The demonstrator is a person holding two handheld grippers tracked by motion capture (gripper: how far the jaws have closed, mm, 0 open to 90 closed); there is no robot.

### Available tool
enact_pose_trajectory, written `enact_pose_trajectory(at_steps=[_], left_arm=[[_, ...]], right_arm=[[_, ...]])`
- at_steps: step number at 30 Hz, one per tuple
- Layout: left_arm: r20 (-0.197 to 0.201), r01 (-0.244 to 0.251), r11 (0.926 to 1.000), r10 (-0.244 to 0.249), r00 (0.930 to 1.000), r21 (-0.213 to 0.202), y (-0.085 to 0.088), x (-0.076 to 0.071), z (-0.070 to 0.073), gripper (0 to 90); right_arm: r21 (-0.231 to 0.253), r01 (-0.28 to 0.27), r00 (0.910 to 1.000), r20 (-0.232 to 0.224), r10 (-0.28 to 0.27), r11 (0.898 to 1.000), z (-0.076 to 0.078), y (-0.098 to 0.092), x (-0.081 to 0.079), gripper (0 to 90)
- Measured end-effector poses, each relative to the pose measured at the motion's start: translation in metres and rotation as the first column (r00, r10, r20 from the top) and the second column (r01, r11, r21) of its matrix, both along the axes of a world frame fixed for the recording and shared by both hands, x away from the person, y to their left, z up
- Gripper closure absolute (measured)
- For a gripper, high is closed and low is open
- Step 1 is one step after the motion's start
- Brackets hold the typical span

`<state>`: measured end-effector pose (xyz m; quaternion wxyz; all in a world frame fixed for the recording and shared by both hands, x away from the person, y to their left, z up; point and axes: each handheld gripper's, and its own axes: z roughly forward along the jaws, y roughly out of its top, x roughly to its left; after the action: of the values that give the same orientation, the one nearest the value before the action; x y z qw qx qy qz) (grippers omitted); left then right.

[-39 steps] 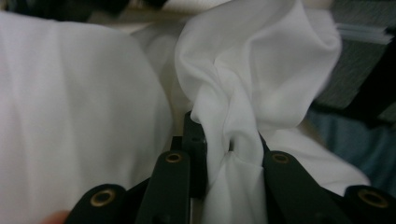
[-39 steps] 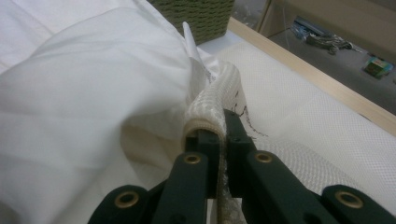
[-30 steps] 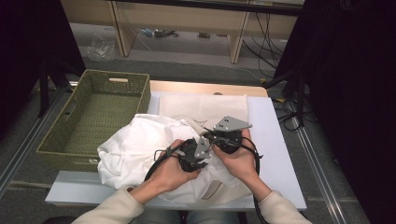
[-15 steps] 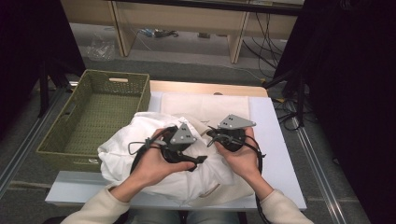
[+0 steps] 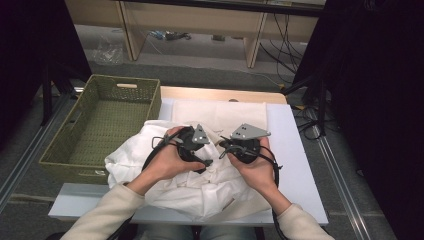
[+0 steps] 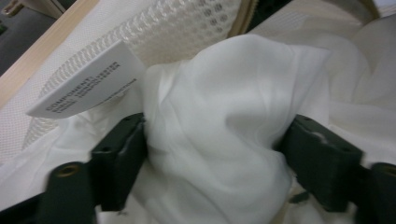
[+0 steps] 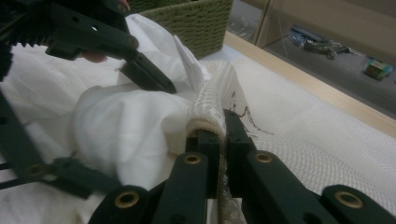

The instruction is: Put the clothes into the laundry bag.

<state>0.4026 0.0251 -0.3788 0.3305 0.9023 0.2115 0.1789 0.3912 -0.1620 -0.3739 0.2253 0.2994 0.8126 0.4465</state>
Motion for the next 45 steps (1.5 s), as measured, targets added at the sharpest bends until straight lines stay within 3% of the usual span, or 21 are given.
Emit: enact_pose_trajectory(at_steps=[4,7,12,13,15,16,19,20,23,24,26,30,31,33,35,36,38,39,40,43,45], left_arm=[[0.005,0.028,0.9970,-0.029,0.9996,0.072,-0.006,-0.004,0.003,58.8],[0.001,0.023,0.9971,-0.023,0.9997,0.073,-0.007,-0.008,0.007,73.6],[-0.004,0.022,0.9991,-0.022,0.9997,-0.036,0.005,-0.022,0.025,76.4],[0.010,0.050,0.9956,-0.049,0.9987,-0.079,0.010,-0.034,0.040,76.4],[0.017,0.068,0.9925,-0.066,0.9977,-0.102,0.011,-0.041,0.046,76.4],[0.035,0.104,0.9851,-0.100,0.9943,-0.137,0.007,-0.053,0.054,76.4],[0.057,0.113,0.9868,-0.107,0.9926,-0.116,-0.005,-0.057,0.047,76.3],[0.049,0.109,0.9884,-0.104,0.9933,-0.106,-0.008,-0.053,0.041,76.2],[0.033,0.079,0.9925,-0.076,0.9966,-0.093,-0.014,-0.042,0.025,75.8],[0.007,0.053,0.9949,-0.053,0.9986,-0.086,-0.017,-0.029,0.009,75.5],[-0.014,0.027,0.9944,-0.029,0.9995,-0.102,-0.020,-0.019,-0.004,74.7],[-0.027,0.003,0.9902,-0.007,0.9996,-0.139,-0.021,-0.013,-0.008,69.9],[-0.031,0.022,0.9896,-0.027,0.9992,-0.142,-0.020,-0.014,-0.005,69.9],[-0.007,0.047,0.9800,-0.049,0.9988,-0.193,-0.014,-0.025,0.007,60.8],[0.024,0.060,0.9781,-0.056,0.9981,-0.199,-0.005,-0.032,0.018,49.2],[0.021,0.060,0.9743,-0.057,0.9982,-0.217,0.001,-0.036,0.023,44.3],[0.017,0.052,0.9691,-0.049,0.9986,-0.241,0.007,-0.040,0.029,37.3],[0.061,0.039,0.9664,-0.024,0.9978,-0.254,0.023,-0.044,0.040,33.6],[0.061,0.039,0.9664,-0.024,0.9978,-0.254,0.023,-0.044,0.040,29.9],[0.082,-0.003,0.9827,0.018,0.9965,-0.185,0.046,-0.038,0.044,21.5],[0.052,-0.024,0.9909,0.031,0.9981,-0.132,0.051,-0.030,0.035,18.5]], right_arm=[[-0.009,-0.010,0.9999,-0.008,0.010,1.000,-0.002,0.002,0.001,89.5],[-0.010,0.001,1.0000,0.005,-0.001,1.000,0.000,0.004,0.002,89.5],[0.008,0.002,1.0000,0.007,-0.002,1.000,0.004,0.004,0.006,89.5],[0.018,0.013,0.9999,0.003,-0.013,1.000,0.006,0.005,0.008,89.5],[0.029,0.018,0.9998,0.004,-0.018,0.999,0.007,0.006,0.011,89.5],[0.038,0.024,0.9997,-0.005,-0.024,0.999,0.009,0.008,0.012,89.5],[0.046,0.014,0.9998,0.011,-0.015,0.999,0.014,0.012,0.014,89.5],[0.057,0.028,0.9996,-0.008,-0.028,0.998,0.015,0.015,0.012,89.5],[0.049,0.001,0.9999,0.014,-0.002,0.999,0.014,0.017,0.012,89.5],[0.068,0.007,0.9999,-0.008,-0.007,0.998,0.014,0.017,0.010,89.5],[0.075,-0.003,1.0000,-0.003,0.003,0.997,0.012,0.018,0.010,89.5],[0.094,-0.012,0.9997,-0.021,0.014,0.996,0.010,0.017,0.012,89.6],[0.094,-0.012,0.9997,-0.021,0.014,0.996,0.010,0.017,0.012,89.6],[0.086,-0.009,0.9997,-0.021,0.011,0.996,0.013,0.013,0.012,89.5],[0.095,0.014,0.9999,-0.008,-0.013,0.995,0.014,0.011,0.013,89.5],[0.077,-0.003,0.9999,0.012,0.002,0.997,0.015,0.008,0.015,89.5],[0.080,0.015,0.9998,-0.013,-0.014,0.997,0.014,0.008,0.014,89.5],[0.079,0.015,0.9998,-0.010,-0.014,0.997,0.013,0.009,0.015,89.5],[0.079,0.015,0.9998,-0.010,-0.014,0.997,0.013,0.009,0.015,89.5],[0.074,0.026,0.9996,-0.016,-0.025,0.997,0.013,0.011,0.013,89.5],[0.053,0.009,0.9999,0.008,-0.009,0.999,0.014,0.012,0.013,89.5]])
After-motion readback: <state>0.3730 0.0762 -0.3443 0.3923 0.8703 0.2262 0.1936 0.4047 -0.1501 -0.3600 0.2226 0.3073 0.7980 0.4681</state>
